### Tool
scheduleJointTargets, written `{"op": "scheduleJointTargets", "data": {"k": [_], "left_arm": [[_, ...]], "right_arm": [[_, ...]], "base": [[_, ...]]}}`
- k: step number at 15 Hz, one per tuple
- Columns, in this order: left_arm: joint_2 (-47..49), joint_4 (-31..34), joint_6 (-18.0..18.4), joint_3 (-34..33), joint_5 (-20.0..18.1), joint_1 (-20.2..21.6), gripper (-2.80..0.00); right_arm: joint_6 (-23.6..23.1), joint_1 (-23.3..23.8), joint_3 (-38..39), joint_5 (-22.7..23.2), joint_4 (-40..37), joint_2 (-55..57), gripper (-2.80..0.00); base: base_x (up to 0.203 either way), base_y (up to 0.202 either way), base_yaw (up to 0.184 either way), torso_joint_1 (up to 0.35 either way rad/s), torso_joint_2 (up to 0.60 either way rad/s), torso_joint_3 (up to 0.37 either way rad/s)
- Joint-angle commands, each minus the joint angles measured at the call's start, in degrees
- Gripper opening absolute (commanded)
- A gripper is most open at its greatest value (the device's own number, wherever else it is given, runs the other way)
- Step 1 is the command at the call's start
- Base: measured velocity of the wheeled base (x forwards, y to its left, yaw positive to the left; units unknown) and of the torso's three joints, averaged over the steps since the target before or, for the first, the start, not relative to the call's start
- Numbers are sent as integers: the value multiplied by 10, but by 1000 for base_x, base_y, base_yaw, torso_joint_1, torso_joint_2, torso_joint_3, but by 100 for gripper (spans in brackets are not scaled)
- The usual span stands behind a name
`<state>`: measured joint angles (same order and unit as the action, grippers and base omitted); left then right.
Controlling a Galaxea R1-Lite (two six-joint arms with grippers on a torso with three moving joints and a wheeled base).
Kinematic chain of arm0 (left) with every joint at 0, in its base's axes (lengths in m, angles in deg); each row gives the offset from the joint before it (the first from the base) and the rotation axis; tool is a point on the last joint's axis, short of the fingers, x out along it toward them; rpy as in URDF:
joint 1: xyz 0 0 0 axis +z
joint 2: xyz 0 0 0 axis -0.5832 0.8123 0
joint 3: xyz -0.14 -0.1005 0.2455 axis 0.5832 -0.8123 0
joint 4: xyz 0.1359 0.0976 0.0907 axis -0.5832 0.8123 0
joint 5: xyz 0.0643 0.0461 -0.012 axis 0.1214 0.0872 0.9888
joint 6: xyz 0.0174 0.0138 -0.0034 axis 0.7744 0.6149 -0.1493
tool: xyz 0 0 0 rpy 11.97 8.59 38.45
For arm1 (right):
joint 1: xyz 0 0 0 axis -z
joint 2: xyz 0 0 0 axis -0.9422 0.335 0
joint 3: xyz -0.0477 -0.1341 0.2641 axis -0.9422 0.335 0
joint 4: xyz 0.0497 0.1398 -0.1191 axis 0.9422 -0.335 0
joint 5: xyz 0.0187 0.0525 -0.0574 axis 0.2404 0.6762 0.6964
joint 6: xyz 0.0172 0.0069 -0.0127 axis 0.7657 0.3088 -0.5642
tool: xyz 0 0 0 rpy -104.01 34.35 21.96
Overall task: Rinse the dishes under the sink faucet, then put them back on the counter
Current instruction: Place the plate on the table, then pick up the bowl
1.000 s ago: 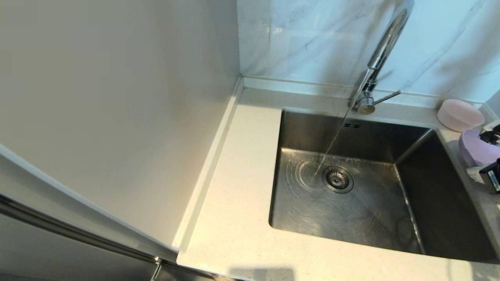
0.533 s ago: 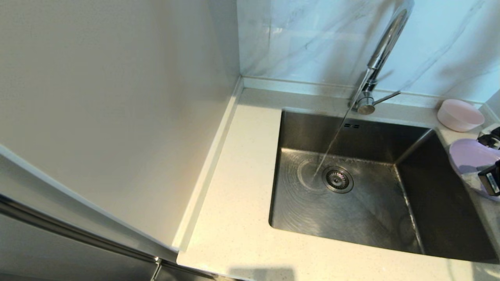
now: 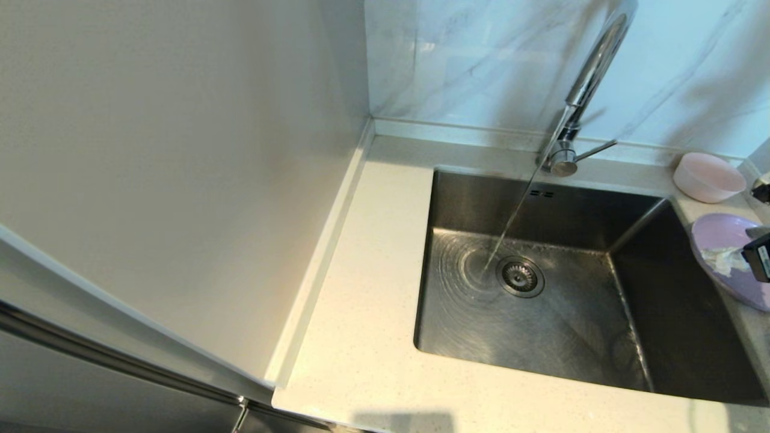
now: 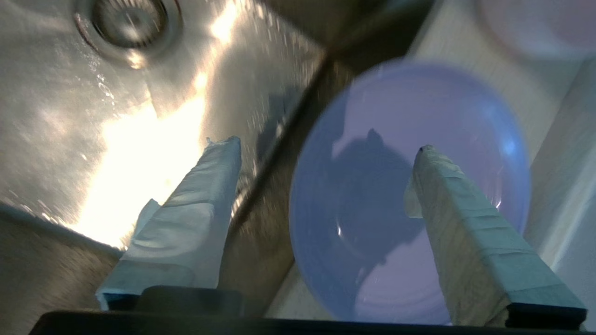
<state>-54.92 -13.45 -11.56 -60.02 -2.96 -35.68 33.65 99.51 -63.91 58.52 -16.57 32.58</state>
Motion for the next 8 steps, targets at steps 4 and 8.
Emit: {"op": "scheduleJointTargets", "data": {"k": [4,8], "left_arm": [[0,0,0,0,0,0,-280],[0,0,0,0,0,0,-280]], "right_arm": [[78,-108,-161,-114,-106,-12,0],[176,-167,-378,-266,-271,78,0]], "base": [[0,0,0,0,0,0],[0,0,0,0,0,0]]}}
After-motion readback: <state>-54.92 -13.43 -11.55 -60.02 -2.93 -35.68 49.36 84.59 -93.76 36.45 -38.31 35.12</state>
